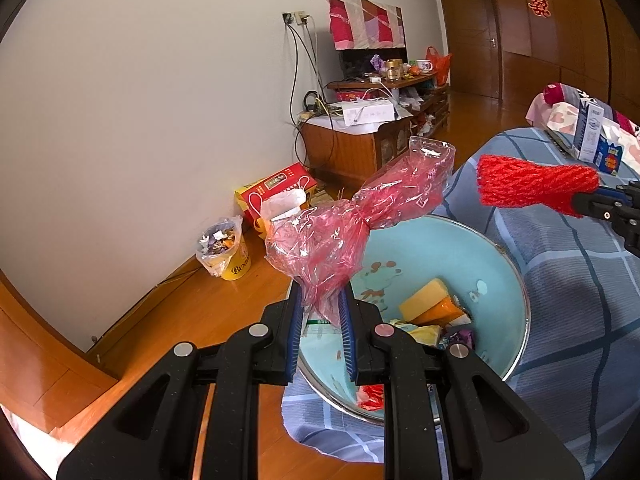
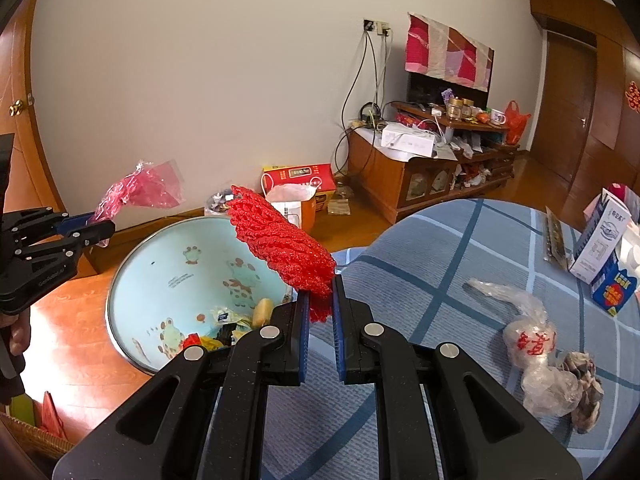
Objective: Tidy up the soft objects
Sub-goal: 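Carry the pink bag with the left gripper while the right gripper carries the red rope over the bucket, then open both grippers to drop the pink bag and red rope into the bucket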
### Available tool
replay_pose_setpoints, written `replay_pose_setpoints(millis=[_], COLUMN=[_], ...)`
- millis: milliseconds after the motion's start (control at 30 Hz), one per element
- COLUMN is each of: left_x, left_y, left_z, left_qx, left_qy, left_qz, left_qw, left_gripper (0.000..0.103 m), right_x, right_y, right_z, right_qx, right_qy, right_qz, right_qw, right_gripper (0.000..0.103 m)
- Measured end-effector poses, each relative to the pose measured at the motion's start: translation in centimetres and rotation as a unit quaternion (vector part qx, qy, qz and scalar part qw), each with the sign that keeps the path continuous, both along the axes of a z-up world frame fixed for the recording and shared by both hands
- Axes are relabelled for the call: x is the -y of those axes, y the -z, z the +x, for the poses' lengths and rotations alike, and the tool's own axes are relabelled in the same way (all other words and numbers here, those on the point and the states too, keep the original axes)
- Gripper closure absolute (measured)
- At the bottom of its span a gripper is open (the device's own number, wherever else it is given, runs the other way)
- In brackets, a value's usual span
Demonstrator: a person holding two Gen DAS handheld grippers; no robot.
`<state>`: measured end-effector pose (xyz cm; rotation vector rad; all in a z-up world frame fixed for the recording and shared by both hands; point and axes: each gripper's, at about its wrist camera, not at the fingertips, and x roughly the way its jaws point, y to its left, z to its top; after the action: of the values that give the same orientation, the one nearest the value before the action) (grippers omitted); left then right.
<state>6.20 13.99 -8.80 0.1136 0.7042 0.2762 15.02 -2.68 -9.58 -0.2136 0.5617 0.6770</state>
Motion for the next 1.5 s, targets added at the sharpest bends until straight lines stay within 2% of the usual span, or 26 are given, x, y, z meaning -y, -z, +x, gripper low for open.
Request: replay_pose_setpoints(millis=[1067,1167,1267,1333,1367,1500], left_x=[-0.8,-0.5,0.2,0.5,0.6,0.9], left_y=[0.0,-0.1,-0.1,0.0,0.1,0.5], left_z=[-0.1,-0.3,-0.3,-0.4,-0.4,-0.3], left_qx=[-0.002,0.002,0.002,0.003,0.003,-0.002], left_qy=[-0.01,-0.002,0.011,0.013,0.015,0.017], left_qz=[-0.006,-0.016,-0.016,-0.016,-0.016,-0.016], left_qw=[0.9999,0.9999,0.9998,0.9998,0.9998,0.9997], left_gripper=[0.085,0.077,0.071,0.059,0.057,0.052], right_x=[-2.1,-2.3,-2.4,-2.4,-2.4,-2.2], right_y=[0.1,0.4,0.6,0.9,0.9,1.1], right_z=[-0.5,-0.5,-0.5,-0.4,-0.4,-0.3], right_qx=[-0.001,-0.008,-0.012,-0.015,-0.016,-0.02], right_qy=[-0.019,-0.028,-0.032,-0.032,-0.032,-0.03], right_qz=[-0.01,-0.011,-0.01,-0.012,-0.012,-0.011], right_qw=[1.0,1.0,0.999,0.999,0.999,0.999], right_gripper=[0.092,0.09,0.075,0.071,0.068,0.064])
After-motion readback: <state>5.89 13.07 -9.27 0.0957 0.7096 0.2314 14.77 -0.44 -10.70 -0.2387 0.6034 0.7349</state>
